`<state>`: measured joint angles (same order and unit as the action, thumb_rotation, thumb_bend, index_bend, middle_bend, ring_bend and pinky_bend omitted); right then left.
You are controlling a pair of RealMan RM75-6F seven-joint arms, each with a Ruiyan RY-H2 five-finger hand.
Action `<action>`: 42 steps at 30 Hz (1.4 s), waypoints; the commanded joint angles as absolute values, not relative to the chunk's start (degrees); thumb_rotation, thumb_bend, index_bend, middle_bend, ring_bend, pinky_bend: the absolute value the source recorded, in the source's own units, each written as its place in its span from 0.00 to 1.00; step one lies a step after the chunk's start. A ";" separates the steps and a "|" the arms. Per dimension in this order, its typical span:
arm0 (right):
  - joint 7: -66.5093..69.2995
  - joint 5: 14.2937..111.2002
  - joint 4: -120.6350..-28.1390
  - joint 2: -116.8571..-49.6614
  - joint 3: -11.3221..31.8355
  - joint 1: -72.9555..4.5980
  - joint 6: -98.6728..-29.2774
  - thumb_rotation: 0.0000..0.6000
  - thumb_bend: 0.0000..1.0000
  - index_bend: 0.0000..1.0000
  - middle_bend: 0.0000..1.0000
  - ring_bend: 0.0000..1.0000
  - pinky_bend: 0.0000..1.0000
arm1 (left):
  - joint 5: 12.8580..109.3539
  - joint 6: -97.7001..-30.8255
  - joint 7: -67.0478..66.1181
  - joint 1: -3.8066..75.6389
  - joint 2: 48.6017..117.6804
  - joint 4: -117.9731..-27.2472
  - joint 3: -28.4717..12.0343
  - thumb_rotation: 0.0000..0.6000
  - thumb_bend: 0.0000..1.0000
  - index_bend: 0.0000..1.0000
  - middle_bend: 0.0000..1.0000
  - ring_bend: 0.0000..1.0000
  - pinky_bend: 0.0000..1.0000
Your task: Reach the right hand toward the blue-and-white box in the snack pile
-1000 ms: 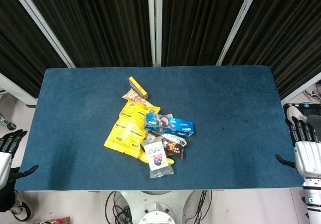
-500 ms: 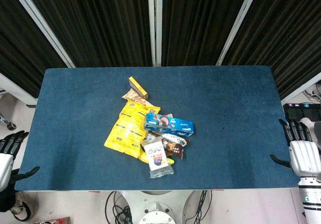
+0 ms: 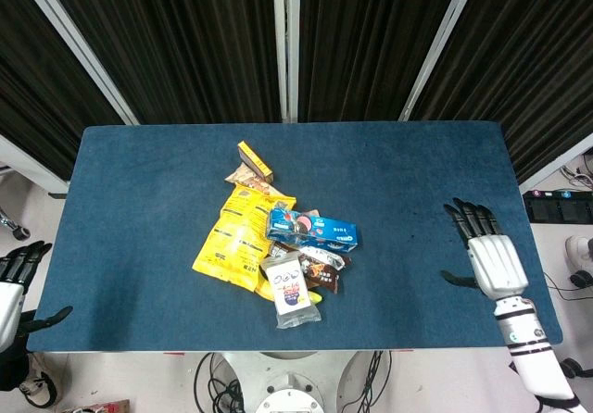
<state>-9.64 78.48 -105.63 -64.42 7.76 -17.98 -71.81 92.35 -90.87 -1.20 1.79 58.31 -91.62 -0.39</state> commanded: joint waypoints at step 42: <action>-28.20 35.38 -85.88 -99.47 18.78 -50.12 -58.31 1.00 0.25 0.57 0.43 0.40 0.22 | 91.38 -90.84 0.26 1.02 58.35 -89.78 0.07 0.78 0.00 0.12 0.11 0.12 0.24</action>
<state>-28.27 35.09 -86.12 -99.31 18.84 -50.09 -57.92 91.38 -90.84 0.26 1.02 58.36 -89.78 0.07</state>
